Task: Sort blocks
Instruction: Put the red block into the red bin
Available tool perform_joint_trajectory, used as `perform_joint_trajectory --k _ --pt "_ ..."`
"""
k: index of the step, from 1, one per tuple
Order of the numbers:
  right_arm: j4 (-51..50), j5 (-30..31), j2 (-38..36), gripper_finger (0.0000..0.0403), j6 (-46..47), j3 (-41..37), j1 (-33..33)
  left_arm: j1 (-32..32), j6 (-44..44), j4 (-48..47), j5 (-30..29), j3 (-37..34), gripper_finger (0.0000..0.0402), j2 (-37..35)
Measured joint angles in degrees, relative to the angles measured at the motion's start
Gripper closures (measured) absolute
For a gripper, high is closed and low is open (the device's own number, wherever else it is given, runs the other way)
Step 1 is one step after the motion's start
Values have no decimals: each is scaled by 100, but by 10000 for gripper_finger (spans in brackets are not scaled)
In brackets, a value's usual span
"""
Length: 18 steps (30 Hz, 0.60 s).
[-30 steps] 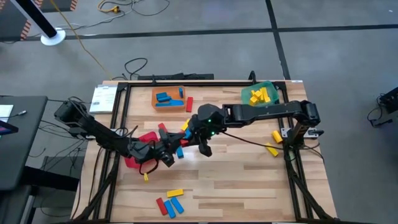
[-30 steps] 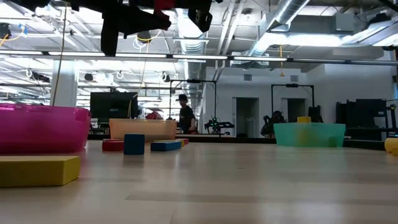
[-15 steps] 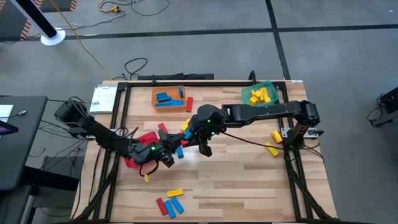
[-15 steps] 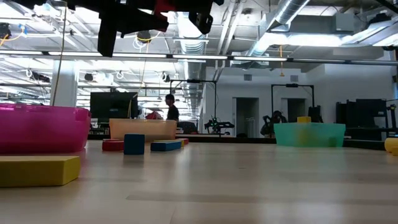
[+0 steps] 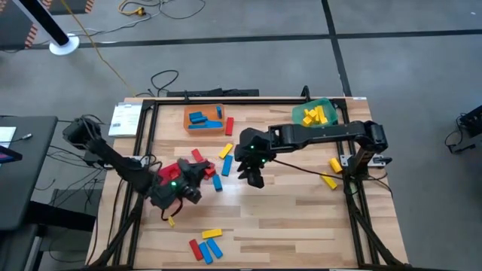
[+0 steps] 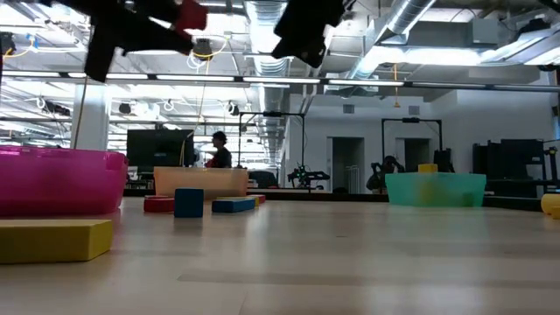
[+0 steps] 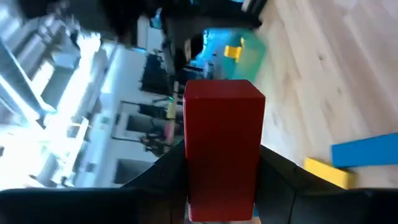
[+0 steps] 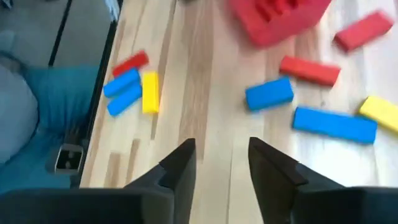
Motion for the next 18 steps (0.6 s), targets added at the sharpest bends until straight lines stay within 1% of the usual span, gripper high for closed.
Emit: perform_joint_trajectory --k 4,6,9,12,14,18 --pt "-410 1 0 227 -56 1 67 -118 -1649 -1469 14 0 269 -616" --pt "-574 5 0 225 -127 -1 113 -129 -2605 -2299 203 0 269 -969" --pt "-622 112 0 227 -151 -31 193 -80 -4151 -3553 892 0 269 -1529" --pt "-742 135 0 231 -158 -42 260 106 -5496 -4627 1651 0 269 -1992" --pt "-771 159 0 233 -162 -42 304 237 -6261 -5318 2131 0 269 -2234" --pt "-769 339 0 234 -168 -42 387 468 -7486 -6291 3201 0 269 -2512"
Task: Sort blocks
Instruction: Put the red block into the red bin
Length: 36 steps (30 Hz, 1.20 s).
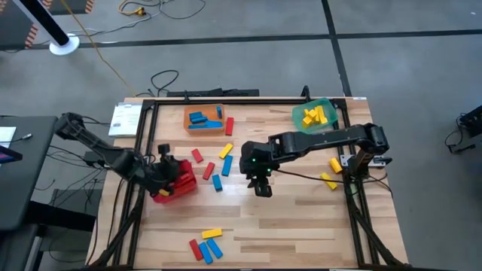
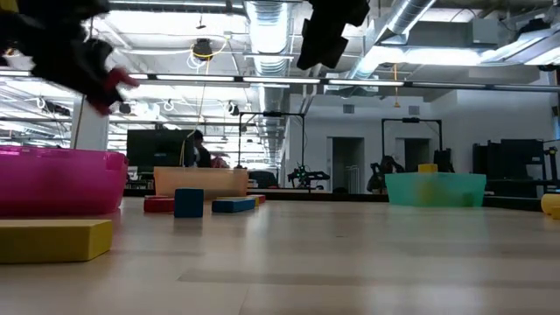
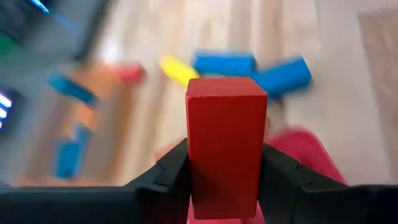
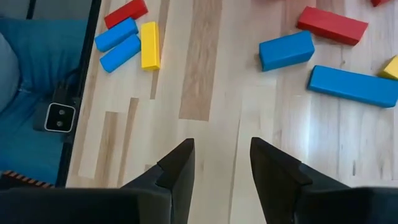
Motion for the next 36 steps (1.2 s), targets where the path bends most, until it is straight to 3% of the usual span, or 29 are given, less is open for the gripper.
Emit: perform_joint_trajectory --k 6,14,21,28,36 --pt "2 115 0 235 -23 0 76 118 -1084 -478 1415 0 269 19" --pt "-9 136 0 235 -23 0 173 118 -2027 -629 2271 0 269 336" --pt "-182 284 0 235 -30 0 335 118 -2865 -1478 2449 0 269 656" --pt "3 403 0 235 -43 -349 499 118 -3052 -1576 2793 0 268 813" --pt "831 403 0 235 26 -1189 573 118 -3084 -1574 2793 0 224 811"
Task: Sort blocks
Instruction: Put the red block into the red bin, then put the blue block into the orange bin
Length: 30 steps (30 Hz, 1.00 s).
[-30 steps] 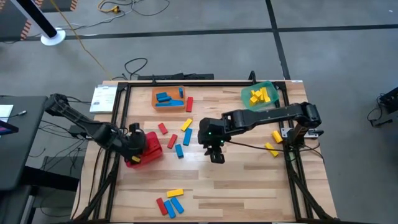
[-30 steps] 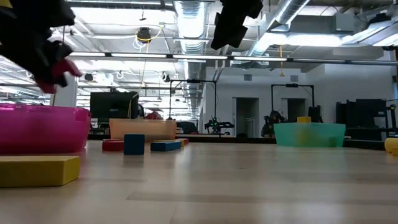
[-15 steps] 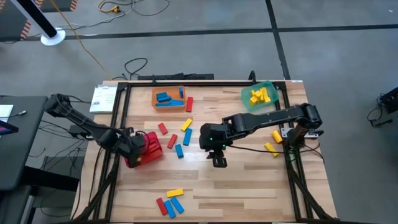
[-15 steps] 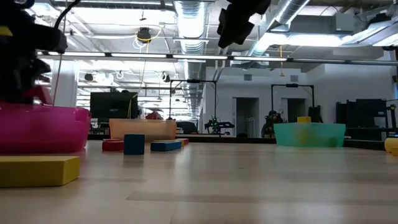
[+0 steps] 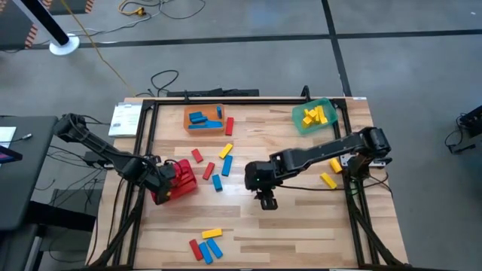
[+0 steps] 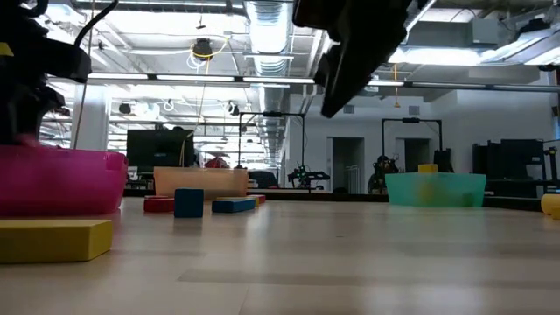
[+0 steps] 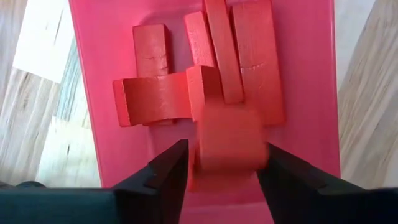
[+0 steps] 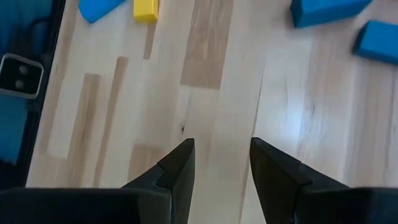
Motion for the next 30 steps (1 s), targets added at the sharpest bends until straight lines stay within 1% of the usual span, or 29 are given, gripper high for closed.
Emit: perform_joint_trajectory --k 5,9,15,18,21,25,30 --pt "1130 0 0 235 191 -456 70 0 19 6 -2 0 194 0" --pt "1918 19 0 235 439 -762 67 0 91 65 -4 0 180 0" --pt "3018 245 27 235 464 -1102 61 0 303 292 -4 0 178 -2" --pt "3628 280 182 235 448 -1159 63 0 492 504 -6 0 178 -13" --pt "4345 282 509 235 444 -1155 63 -14 771 832 -6 0 178 -22" --pt "4500 282 945 235 313 -1081 -2 -102 1224 1291 -7 0 178 -28" --pt "4476 289 1128 235 233 -1019 -241 -184 1778 1936 -9 0 178 -28"
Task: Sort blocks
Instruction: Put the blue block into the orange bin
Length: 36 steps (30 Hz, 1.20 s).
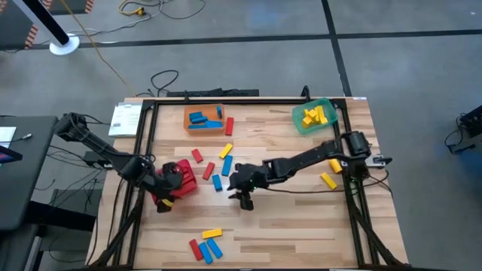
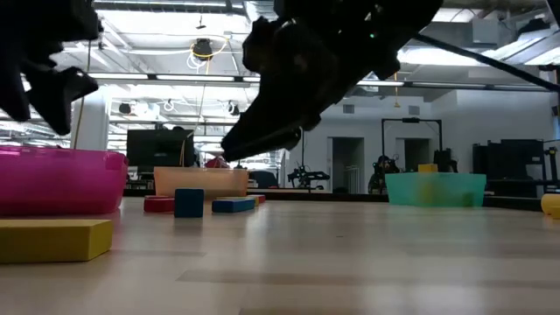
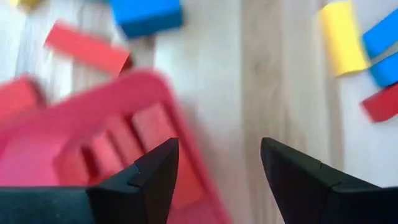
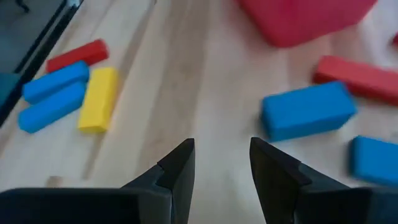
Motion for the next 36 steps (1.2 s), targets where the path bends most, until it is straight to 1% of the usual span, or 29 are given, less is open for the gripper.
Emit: perform_joint_trajectory --k 5,8,11,16,18,23,27,31,36 --pt "-1 125 -9 235 -245 4 -220 -56 747 813 -86 0 178 2" --pt "-8 122 -34 235 -243 4 -267 -56 1408 1285 -292 0 178 54" --pt "-225 93 -34 235 -170 5 -230 -35 2188 1713 -486 0 178 226" --pt "-659 -18 -33 235 171 4 -41 329 3453 2321 -557 0 178 681" --pt "-907 -24 -33 235 264 4 90 570 3876 2511 -406 1 178 885" --pt "-1337 -34 -33 235 572 4 455 1290 4724 2783 197 0 178 1445" --pt "-1557 -34 -33 235 879 4 744 1676 5273 2969 439 18 178 1867" --pt "-1756 -33 -33 235 1108 4 1015 1899 5753 2789 647 333 178 2264" --pt "-1834 -33 -33 235 1132 4 1299 2082 6430 2362 783 929 178 2910"
